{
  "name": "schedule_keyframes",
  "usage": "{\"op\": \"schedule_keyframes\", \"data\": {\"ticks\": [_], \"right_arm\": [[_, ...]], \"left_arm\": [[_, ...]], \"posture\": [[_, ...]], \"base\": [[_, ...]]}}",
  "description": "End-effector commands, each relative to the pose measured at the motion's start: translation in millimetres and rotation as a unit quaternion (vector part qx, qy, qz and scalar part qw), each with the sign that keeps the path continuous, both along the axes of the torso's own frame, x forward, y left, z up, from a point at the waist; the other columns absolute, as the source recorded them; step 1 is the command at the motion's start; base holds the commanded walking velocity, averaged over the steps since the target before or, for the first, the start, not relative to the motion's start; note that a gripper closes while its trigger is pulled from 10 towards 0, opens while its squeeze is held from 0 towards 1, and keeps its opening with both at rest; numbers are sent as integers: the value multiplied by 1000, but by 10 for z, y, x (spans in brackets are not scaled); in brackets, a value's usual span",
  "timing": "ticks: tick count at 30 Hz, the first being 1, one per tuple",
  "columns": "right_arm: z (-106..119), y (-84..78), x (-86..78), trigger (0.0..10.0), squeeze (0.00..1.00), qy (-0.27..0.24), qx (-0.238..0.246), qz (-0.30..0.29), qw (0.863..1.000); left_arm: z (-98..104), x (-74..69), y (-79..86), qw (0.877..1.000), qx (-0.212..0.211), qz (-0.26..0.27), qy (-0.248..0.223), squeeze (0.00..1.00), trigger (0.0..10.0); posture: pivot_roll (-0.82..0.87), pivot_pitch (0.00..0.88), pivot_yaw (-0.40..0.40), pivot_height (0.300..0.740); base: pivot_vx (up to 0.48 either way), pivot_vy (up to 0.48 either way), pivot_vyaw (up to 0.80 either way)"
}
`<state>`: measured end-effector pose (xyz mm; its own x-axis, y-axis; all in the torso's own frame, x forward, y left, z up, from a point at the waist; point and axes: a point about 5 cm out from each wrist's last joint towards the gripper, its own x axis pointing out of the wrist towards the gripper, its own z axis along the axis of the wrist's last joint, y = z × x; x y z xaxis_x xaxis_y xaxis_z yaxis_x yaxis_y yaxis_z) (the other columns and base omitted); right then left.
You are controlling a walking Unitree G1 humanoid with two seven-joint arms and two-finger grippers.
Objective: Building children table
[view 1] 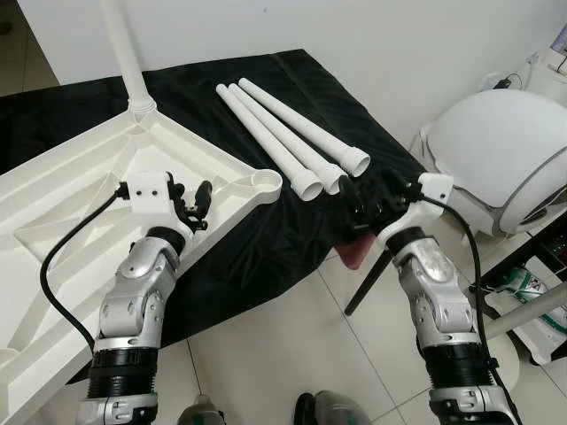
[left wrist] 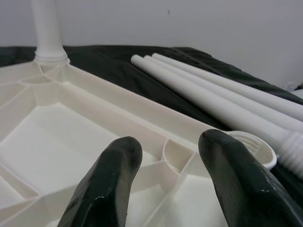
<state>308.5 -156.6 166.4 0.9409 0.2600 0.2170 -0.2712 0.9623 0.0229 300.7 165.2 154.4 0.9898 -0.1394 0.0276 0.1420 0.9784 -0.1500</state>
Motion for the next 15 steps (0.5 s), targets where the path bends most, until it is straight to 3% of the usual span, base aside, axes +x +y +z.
{"op": "schedule_keyframes", "data": {"ticks": [1,9,10,13,14,15], "right_arm": [[-52,-10,16,10000,0,13,14,0,1000],[-87,-25,86,10000,0,17,-2,-12,1000],[-71,2,77,10000,1000,13,12,0,1000],[-59,20,68,10000,1000,10,23,10,1000],[-42,37,54,10000,1000,3,29,17,999],[-38,41,52,10000,1000,1,30,15,999]], "left_arm": [[-39,12,-6,1000,10,1,4,0,10000],[-72,39,-103,999,30,3,-28,0,10000],[-60,39,-141,999,20,-2,-29,604,10000],[-53,38,-161,1000,11,-5,-27,604,10000],[-50,38,-156,1000,-17,-8,-22,1000,10000],[-29,41,-138,999,-20,-6,-24,1000,10000]], "posture": [[-43,0,-16,740],[-51,14,-29,740],[-46,12,-25,740],[-46,12,-25,740],[-43,11,-12,740],[-44,10,-10,740]], "base": [[0,0,0],[0,0,0],[0,0,0],[0,0,0],[0,0,0],[0,0,0]]}}
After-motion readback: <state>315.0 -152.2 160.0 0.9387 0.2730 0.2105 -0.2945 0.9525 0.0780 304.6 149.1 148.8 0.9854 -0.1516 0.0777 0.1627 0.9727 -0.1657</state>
